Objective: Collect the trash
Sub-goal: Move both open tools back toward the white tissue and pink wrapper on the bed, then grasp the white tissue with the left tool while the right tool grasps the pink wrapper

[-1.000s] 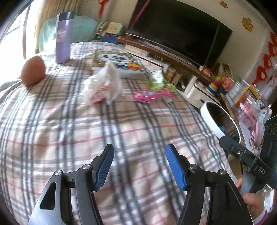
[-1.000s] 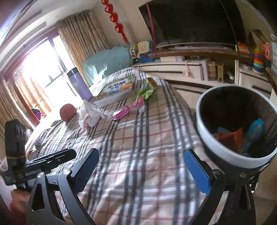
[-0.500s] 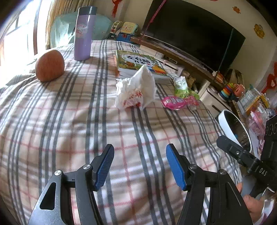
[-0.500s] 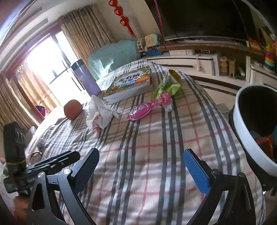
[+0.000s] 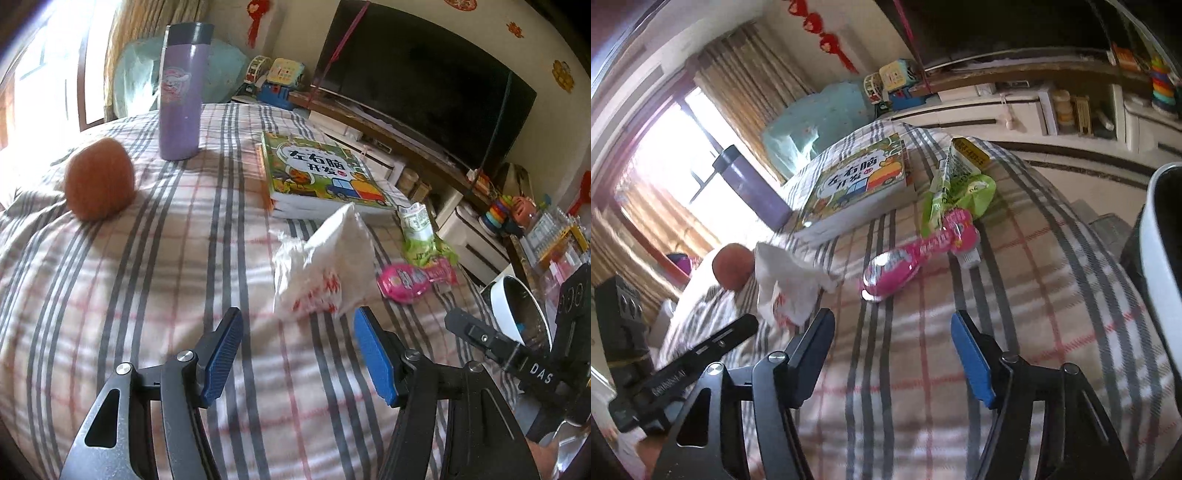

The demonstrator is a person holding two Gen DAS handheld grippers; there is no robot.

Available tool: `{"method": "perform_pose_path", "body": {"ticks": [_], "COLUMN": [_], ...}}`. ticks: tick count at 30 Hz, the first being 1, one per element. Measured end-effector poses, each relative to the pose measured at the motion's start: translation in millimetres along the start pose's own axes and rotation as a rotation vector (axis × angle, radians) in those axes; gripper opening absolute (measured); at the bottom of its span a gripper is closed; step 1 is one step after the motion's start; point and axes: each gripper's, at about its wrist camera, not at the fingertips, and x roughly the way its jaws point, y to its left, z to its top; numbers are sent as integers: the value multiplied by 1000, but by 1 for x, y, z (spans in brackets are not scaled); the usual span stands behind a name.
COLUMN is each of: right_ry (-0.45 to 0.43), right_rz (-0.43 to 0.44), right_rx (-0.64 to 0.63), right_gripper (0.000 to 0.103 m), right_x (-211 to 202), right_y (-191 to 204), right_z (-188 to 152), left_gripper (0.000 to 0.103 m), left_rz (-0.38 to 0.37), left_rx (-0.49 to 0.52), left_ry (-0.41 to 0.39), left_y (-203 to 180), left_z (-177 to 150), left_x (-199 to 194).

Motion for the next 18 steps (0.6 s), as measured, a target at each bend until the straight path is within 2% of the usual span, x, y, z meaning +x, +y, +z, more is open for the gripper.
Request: {"method": "perform_pose_path", "body": {"ticks": [9,11,13,15,18], "right_ry": [27,21,12,12,6], "right_rz": [49,53,48,42,58], "right_rx": [109,134,148,158,168], "right_gripper": [55,52,45,22,20], "right_x": [30,33,34,38,36], "right_y": [-9,-13,-16,-19,-22], "right_z": [16,17,17,19,18], "left_gripper": [58,43,39,34,29], "left_rz": [-31,-50,-63,-62,-59], "left_rx": [-11,-11,-2,12,26], "left_ry": [37,48,50,42,35], "left_y": [6,6,6,4,2], "left_z": [16,17,18,18,18], "left_x": [47,54,60,63,63]}}
